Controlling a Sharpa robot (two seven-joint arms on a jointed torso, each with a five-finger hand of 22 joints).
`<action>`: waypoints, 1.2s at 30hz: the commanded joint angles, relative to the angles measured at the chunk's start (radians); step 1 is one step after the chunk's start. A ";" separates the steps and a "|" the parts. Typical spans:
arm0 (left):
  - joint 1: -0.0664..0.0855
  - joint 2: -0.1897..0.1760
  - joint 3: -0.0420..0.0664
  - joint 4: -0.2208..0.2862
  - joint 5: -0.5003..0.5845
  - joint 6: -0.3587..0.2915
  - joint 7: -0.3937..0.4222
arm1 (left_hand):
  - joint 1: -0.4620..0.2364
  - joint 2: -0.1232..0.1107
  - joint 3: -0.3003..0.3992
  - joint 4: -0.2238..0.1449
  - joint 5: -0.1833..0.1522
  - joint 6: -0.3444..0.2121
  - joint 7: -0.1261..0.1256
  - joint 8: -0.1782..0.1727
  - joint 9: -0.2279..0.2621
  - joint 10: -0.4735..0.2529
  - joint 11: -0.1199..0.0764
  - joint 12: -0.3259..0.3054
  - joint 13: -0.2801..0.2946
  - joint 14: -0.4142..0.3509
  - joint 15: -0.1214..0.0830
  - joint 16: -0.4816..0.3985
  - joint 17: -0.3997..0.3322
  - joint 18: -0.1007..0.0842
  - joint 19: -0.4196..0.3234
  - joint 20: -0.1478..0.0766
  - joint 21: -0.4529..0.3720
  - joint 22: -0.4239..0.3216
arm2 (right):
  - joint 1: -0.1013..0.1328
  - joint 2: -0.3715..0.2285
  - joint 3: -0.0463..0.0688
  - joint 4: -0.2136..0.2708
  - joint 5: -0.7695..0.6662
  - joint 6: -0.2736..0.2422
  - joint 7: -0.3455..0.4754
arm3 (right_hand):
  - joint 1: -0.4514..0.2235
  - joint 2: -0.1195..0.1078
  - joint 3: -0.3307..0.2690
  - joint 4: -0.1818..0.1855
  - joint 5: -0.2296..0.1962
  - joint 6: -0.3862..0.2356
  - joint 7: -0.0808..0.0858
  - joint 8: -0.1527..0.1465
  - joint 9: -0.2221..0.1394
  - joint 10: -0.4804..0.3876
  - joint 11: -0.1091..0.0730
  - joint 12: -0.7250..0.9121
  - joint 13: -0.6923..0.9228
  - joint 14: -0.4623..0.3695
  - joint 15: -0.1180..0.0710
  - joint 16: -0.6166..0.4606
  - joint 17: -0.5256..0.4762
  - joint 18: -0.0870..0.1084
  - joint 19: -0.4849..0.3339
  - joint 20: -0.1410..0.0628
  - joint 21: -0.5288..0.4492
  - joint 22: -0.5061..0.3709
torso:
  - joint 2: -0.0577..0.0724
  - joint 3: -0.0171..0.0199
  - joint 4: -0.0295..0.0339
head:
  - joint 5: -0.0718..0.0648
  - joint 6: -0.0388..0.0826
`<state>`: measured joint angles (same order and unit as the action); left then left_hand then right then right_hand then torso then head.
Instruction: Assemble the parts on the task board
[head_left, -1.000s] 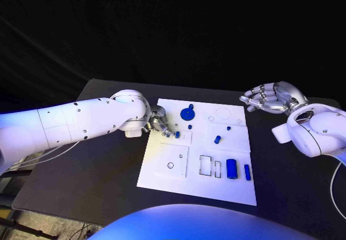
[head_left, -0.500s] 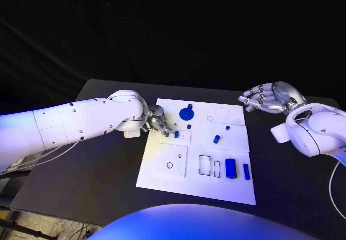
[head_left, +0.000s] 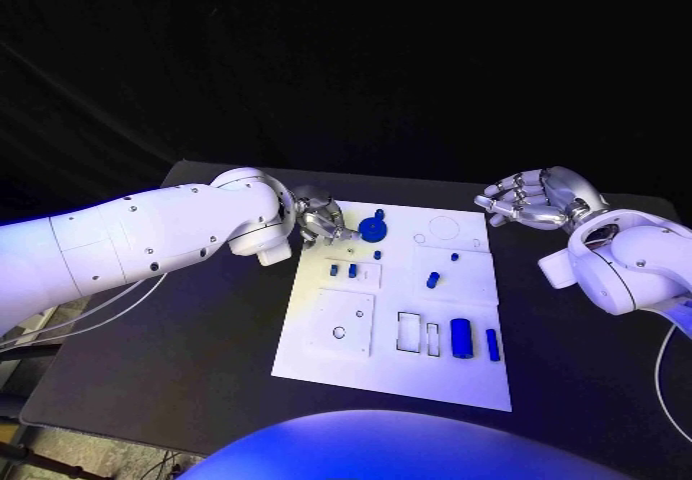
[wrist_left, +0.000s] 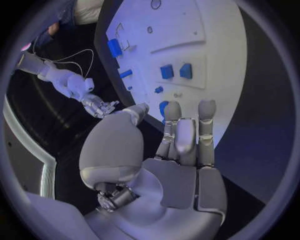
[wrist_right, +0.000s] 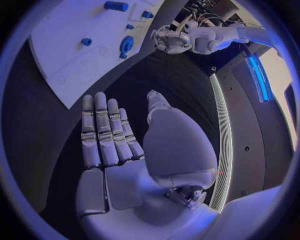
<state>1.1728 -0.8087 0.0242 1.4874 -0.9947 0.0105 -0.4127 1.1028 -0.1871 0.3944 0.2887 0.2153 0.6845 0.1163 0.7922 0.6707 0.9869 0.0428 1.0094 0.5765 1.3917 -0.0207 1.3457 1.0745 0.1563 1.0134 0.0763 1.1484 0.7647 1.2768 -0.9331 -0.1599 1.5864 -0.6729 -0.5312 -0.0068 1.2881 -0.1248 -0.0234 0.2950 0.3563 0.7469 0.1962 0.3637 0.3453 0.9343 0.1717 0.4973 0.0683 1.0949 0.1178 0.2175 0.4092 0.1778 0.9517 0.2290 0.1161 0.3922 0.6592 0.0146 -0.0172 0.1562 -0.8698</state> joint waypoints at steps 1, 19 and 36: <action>0.002 0.015 -0.003 0.000 0.003 -0.119 0.175 | 0.069 -0.008 -0.001 -0.002 0.004 -0.055 0.034 -0.032 -0.030 -0.080 0.032 -0.047 -0.036 -0.126 0.029 -0.131 -0.221 0.019 -0.102 0.026 -0.098 -0.119 | -0.001 0.002 0.000 -0.002 -0.003 0.014 0.010 | -0.006 0.002 -0.006 -0.001 0.005 -0.006 0.042 0.003 -0.002 -0.007 -0.001 0.006 -0.001 -0.004 0.002 -0.004 -0.001 0.004 -0.002 0.004 -0.003 -0.001 | 0.001 -0.0001 0.0009 | -0.004 0.003; 0.002 0.154 -0.071 -0.099 -0.508 -0.145 0.470 | 0.343 -0.067 0.065 -0.109 -0.011 -0.071 0.075 -0.211 -0.327 -0.224 0.097 -0.434 -0.404 -0.339 0.088 -0.396 -0.562 0.027 -0.163 0.093 -0.295 -0.230 | -0.003 0.010 0.000 -0.002 -0.014 0.004 0.026 | 0.010 0.014 -0.003 -0.004 0.009 -0.008 0.042 0.008 -0.004 -0.009 -0.001 0.011 -0.002 -0.004 0.002 -0.006 -0.002 0.004 -0.001 0.004 -0.004 -0.005 | 0.001 -0.0007 0.0000 | -0.026 0.015; 0.002 0.202 -0.077 -0.160 -0.615 -0.019 0.422 | 0.354 -0.059 0.056 -0.110 -0.007 0.028 0.062 -0.268 -0.421 -0.148 0.079 -0.415 -0.450 -0.273 0.072 -0.149 -0.530 0.027 -0.109 0.075 -0.167 -0.147 | -0.003 0.018 0.000 -0.006 -0.016 0.002 0.028 | 0.012 0.015 -0.002 -0.004 0.009 -0.008 0.042 0.008 -0.005 -0.010 -0.001 0.011 -0.002 -0.004 0.002 -0.006 -0.002 0.004 -0.001 0.004 -0.004 -0.006 | 0.001 -0.0022 0.0000 | -0.028 0.013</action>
<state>1.1736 -0.6106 -0.0535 1.3296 -1.5690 -0.0420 0.0145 1.4565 -0.2437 0.4448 0.1778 0.2090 0.7068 0.1780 0.5280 0.2495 0.8332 0.1216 0.5887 0.1277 1.1137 0.0515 1.1948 0.5440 0.1704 0.8973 0.1538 0.9779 0.6178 1.2743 -0.9159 -0.1599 1.5805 -0.6766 -0.5329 0.0086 1.2975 -0.1156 -0.0233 0.2950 0.3600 0.7469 0.1962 0.3676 0.3418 0.9308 0.1681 0.5050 0.0677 1.0950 0.1178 0.2176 0.4083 0.1777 0.9517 0.2289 0.1161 0.3876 0.6608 0.0123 -0.0163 0.1266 -0.8562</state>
